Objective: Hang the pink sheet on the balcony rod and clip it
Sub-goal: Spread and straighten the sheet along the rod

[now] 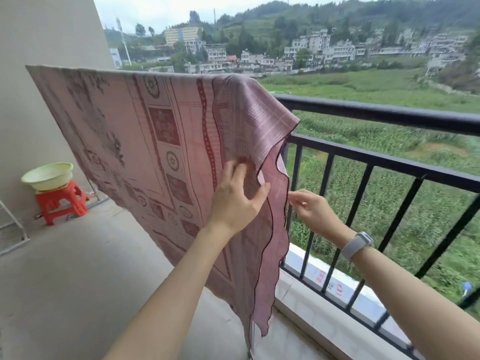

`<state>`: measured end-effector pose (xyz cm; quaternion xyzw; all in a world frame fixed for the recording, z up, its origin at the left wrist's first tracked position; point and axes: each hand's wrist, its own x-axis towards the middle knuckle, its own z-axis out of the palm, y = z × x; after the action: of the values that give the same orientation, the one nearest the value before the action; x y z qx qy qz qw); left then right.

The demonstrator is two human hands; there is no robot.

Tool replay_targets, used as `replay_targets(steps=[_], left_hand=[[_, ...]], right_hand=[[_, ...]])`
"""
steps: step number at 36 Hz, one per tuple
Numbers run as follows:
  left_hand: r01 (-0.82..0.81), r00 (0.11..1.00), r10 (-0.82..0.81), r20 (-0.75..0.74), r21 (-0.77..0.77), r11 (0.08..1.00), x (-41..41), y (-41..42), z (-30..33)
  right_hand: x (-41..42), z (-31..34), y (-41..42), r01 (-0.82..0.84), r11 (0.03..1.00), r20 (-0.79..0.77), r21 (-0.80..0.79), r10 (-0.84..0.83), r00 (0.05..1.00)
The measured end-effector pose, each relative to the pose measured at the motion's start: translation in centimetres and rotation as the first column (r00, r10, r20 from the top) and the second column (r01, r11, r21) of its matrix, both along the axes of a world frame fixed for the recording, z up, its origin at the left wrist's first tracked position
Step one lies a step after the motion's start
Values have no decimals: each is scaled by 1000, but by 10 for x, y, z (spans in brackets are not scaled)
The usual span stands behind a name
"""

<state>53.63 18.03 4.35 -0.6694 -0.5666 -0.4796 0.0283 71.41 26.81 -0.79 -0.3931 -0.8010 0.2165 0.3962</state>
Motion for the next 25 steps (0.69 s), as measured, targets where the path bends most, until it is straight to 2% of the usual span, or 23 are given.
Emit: replay_targets(steps=[3, 5, 7, 10, 15, 18, 21, 23, 25], left_hand=[[67, 998, -68, -16, -26, 997, -8, 0, 0], [81, 997, -81, 12, 17, 997, -16, -4, -2], [78, 997, -79, 23, 49, 996, -24, -1, 1], [27, 1000, -27, 4, 40, 999, -35, 10, 8], [-64, 993, 71, -95, 83, 995, -52, 35, 31], [-62, 983, 73, -167, 73, 995, -62, 55, 50], [-62, 967, 59, -248, -4, 998, -74, 75, 60], [-56, 965, 50, -258, -16, 998, -81, 87, 59], [-44, 971, 45, -235, 8, 999, -86, 96, 59]], right_hand=[[0, 28, -4, -53, 997, -155, -59, 43, 987], [-3, 44, -10, -92, 992, -323, -84, 60, 944], [-8, 62, -14, -133, 988, -405, -78, 90, 910], [-24, 81, -18, -129, 990, -337, -61, 102, 936], [-43, 95, -2, 0, 988, -324, -156, -51, 945], [-41, 99, 3, 48, 991, -151, -127, -67, 986], [-38, 101, 9, 84, 994, -37, -76, -87, 995], [-34, 105, 10, 103, 993, -77, -53, -107, 991], [-32, 112, 10, 128, 991, -263, -44, -136, 955]])
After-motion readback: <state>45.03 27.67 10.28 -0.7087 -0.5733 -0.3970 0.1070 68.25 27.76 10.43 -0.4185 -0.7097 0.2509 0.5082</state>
